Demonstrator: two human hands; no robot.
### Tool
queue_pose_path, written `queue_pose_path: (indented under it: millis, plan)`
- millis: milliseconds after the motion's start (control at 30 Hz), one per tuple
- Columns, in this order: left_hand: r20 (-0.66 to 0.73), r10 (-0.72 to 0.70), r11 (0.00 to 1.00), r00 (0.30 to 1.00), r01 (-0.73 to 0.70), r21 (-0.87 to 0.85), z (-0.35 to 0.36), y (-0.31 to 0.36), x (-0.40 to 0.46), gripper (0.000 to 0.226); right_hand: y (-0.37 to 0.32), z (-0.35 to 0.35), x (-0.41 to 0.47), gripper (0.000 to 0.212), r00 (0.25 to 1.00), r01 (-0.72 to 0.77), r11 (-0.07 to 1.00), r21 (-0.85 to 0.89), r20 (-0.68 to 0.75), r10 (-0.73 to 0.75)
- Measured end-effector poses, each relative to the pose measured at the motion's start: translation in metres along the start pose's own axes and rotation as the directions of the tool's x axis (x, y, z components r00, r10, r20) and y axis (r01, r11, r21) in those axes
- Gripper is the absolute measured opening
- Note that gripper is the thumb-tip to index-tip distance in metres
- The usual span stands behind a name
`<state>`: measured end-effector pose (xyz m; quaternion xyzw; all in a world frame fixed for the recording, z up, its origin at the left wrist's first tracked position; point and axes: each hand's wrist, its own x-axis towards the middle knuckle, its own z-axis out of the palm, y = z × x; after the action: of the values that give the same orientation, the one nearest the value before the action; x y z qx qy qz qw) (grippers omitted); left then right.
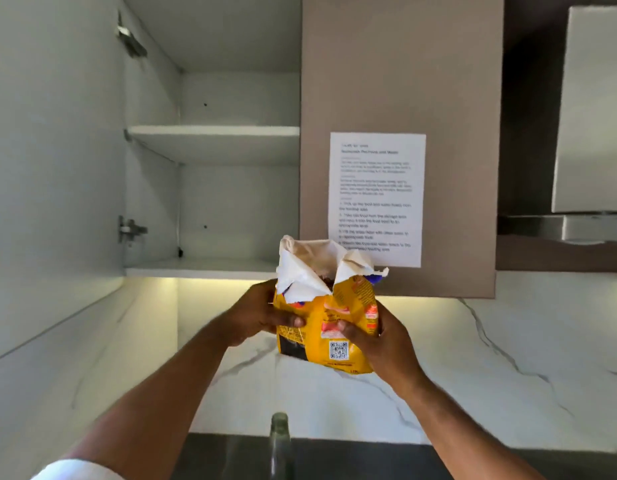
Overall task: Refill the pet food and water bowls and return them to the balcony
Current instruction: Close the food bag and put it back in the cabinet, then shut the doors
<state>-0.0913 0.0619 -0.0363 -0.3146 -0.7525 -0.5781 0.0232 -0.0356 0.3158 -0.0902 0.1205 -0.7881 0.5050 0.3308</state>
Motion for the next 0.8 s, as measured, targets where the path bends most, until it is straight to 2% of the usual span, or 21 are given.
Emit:
queue_pose_path:
  millis: [133, 267, 500, 633, 733, 800]
  plan:
    - [-0.119, 0.094, 0.995, 0.988, -0.098, -0.036, -0.053, 0.02, 0.02, 0.057, -0.041, 0.032, 0.048, 0.055, 0.996, 0.058, 0.998, 0.001, -0.066, -0.057]
    - [-0.211, 0.155, 0.982, 0.965, -0.174, -0.079, -0.103, 0.027, 0.046, 0.042, -0.075, 0.07, 0.091, 0.038, 0.986, 0.131, 0.99, -0.054, -0.095, -0.135]
    - [-0.302, 0.145, 0.975, 0.942, -0.187, -0.116, -0.161, 0.015, 0.105, 0.033, -0.106, 0.122, 0.131, 0.075, 0.964, 0.226, 0.956, -0.185, -0.096, -0.246]
    - [-0.316, 0.101, 0.974, 0.943, -0.158, -0.16, -0.176, -0.009, 0.133, 0.041, -0.1, 0.15, 0.143, 0.081, 0.955, 0.245, 0.922, -0.3, -0.089, -0.283]
    - [-0.311, 0.044, 0.985, 0.949, -0.093, -0.144, -0.182, -0.025, 0.15, 0.022, -0.086, 0.17, 0.15, 0.083, 0.957, 0.232, 0.892, -0.388, -0.075, -0.281]
    - [-0.303, 0.038, 0.991, 0.952, -0.074, -0.108, -0.185, -0.032, 0.162, 0.02, -0.08, 0.18, 0.155, 0.086, 0.952, 0.223, 0.871, -0.438, -0.096, -0.291]
